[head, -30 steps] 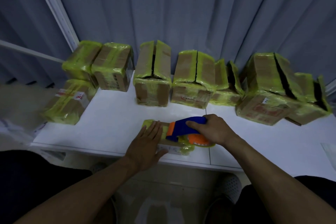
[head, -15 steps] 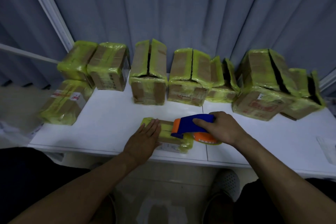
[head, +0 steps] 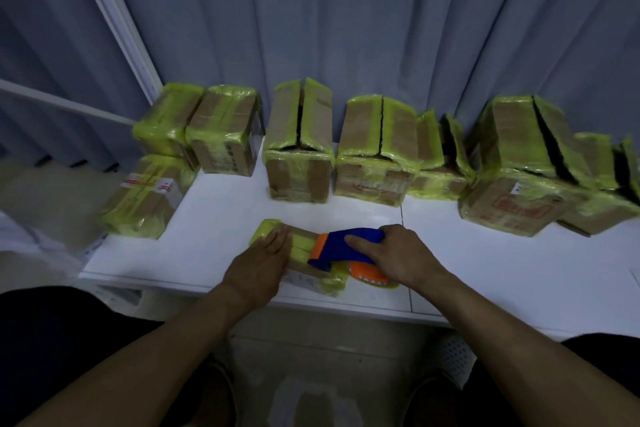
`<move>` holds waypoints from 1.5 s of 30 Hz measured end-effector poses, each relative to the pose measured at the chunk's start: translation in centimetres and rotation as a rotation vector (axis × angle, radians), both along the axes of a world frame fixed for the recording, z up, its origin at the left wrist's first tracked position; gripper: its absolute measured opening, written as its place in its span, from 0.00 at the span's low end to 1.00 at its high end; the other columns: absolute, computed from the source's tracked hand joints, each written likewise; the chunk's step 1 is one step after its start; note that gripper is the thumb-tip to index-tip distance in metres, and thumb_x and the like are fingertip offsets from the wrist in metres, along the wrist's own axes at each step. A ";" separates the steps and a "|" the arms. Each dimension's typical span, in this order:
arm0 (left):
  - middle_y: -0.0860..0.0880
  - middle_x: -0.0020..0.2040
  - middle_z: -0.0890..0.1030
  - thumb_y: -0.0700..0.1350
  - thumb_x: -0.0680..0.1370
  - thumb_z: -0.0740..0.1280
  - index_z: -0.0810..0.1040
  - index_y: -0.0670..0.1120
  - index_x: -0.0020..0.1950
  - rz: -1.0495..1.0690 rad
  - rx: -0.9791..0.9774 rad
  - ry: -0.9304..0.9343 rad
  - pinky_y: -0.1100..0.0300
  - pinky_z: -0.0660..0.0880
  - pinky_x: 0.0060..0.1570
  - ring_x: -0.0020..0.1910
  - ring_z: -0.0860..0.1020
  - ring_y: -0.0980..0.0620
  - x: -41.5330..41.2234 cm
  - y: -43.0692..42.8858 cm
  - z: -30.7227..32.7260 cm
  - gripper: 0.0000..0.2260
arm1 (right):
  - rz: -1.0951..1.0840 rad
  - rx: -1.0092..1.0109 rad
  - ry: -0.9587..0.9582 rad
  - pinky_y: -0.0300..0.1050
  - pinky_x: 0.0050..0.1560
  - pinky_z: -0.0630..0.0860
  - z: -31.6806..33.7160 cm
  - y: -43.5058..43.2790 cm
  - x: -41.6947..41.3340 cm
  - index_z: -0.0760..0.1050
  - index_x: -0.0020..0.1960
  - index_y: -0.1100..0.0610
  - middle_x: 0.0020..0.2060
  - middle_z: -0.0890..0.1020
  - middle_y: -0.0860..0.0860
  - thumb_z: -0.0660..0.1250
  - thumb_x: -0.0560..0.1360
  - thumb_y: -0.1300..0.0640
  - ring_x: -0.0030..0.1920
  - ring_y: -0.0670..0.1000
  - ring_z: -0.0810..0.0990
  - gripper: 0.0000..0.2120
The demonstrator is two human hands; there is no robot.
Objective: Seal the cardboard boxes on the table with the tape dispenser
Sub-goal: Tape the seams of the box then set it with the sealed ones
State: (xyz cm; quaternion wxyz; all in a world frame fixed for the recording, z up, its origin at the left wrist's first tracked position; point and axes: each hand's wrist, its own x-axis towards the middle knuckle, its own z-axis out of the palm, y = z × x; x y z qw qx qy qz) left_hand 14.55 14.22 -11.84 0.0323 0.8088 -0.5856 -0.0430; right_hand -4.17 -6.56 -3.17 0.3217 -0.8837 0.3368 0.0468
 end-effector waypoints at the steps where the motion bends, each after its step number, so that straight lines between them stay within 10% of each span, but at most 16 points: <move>1: 0.50 0.80 0.48 0.43 0.80 0.65 0.52 0.44 0.81 0.006 -0.005 0.075 0.55 0.52 0.75 0.79 0.49 0.49 -0.2 0.1 0.1 0.33 | 0.002 -0.019 0.001 0.35 0.29 0.63 0.1 0.0 0.3 0.80 0.54 0.54 0.35 0.74 0.47 0.60 0.74 0.26 0.34 0.43 0.74 0.32; 6: 0.53 0.80 0.55 0.70 0.75 0.50 0.56 0.54 0.81 0.066 0.000 0.170 0.54 0.43 0.76 0.80 0.48 0.48 -1.0 -0.6 -0.4 0.37 | -0.091 0.063 -0.104 0.37 0.33 0.70 0.0 0.2 0.3 0.78 0.41 0.54 0.35 0.81 0.48 0.69 0.75 0.32 0.35 0.44 0.80 0.24; 12: 0.54 0.79 0.53 0.78 0.68 0.32 0.57 0.54 0.80 0.097 0.011 0.116 0.54 0.42 0.74 0.80 0.50 0.49 -1.0 -1.0 -1.0 0.48 | -0.142 0.158 -0.163 0.40 0.37 0.75 0.0 0.2 -0.7 0.81 0.43 0.57 0.38 0.85 0.52 0.70 0.76 0.35 0.38 0.48 0.83 0.23; 19: 0.47 0.75 0.69 0.69 0.78 0.45 0.68 0.50 0.76 0.059 0.068 0.068 0.43 0.58 0.71 0.74 0.66 0.41 -0.8 -1.4 -1.4 0.35 | -0.160 0.132 -0.178 0.35 0.33 0.72 1.4 0.1 -2.2 0.81 0.42 0.54 0.36 0.84 0.49 0.71 0.75 0.36 0.36 0.45 0.82 0.21; 32: 0.55 0.80 0.51 0.78 0.65 0.41 0.55 0.55 0.80 0.072 0.055 0.155 0.56 0.40 0.75 0.80 0.47 0.49 0.1 -1.0 0.4 0.48 | -0.178 0.283 -0.099 0.35 0.32 0.72 0.6 -0.3 -2.4 0.83 0.40 0.56 0.33 0.85 0.49 0.75 0.72 0.37 0.32 0.44 0.83 0.22; 45: 0.56 0.80 0.47 0.72 0.70 0.67 0.52 0.61 0.79 0.094 0.055 0.265 0.48 0.36 0.76 0.79 0.39 0.49 0.4 -0.5 -0.5 0.43 | -0.186 0.303 -0.075 0.37 0.32 0.72 0.4 1.3 1.1 0.83 0.48 0.58 0.38 0.85 0.50 0.78 0.67 0.35 0.38 0.47 0.84 0.26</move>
